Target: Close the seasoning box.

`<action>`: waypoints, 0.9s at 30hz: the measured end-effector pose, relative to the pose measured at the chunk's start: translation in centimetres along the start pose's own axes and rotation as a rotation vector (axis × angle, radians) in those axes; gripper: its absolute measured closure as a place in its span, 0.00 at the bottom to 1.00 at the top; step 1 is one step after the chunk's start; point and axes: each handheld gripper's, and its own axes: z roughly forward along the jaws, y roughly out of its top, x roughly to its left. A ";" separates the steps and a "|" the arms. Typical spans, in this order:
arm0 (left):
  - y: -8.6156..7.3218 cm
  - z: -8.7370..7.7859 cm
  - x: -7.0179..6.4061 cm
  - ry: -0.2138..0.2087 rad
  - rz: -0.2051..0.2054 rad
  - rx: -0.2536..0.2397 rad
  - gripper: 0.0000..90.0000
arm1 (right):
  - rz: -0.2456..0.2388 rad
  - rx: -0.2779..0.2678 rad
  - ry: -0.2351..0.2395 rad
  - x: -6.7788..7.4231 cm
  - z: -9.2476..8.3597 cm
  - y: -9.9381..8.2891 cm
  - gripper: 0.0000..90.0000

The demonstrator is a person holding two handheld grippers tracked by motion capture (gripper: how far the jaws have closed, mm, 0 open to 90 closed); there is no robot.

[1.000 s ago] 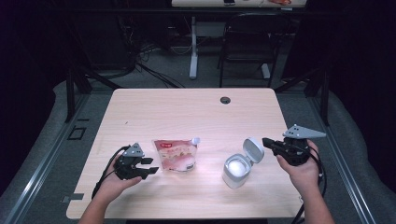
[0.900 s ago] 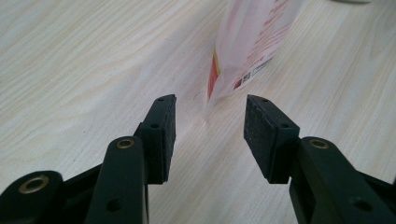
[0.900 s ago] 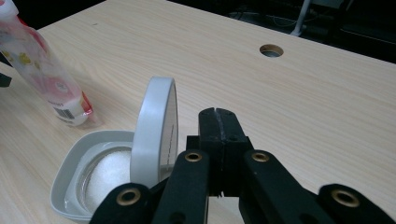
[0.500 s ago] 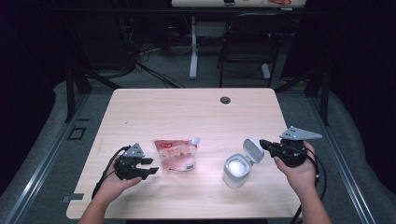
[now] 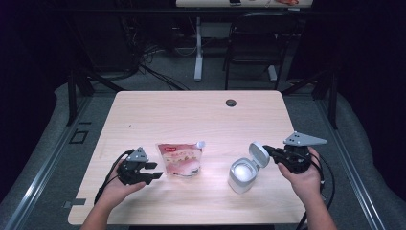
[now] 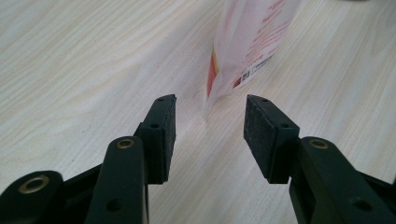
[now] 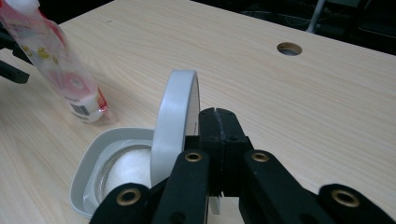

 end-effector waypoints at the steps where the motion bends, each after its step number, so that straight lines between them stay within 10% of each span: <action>1: 0.0 0.0 0.0 0.001 0.000 0.000 0.60 | 0.001 0.001 0.001 0.0 0.0 0.0 1.00; 27: -0.2 -0.3 0.2 0.024 -0.003 -0.009 0.60 | -0.057 -0.004 0.136 4.5 2.3 -1.1 1.00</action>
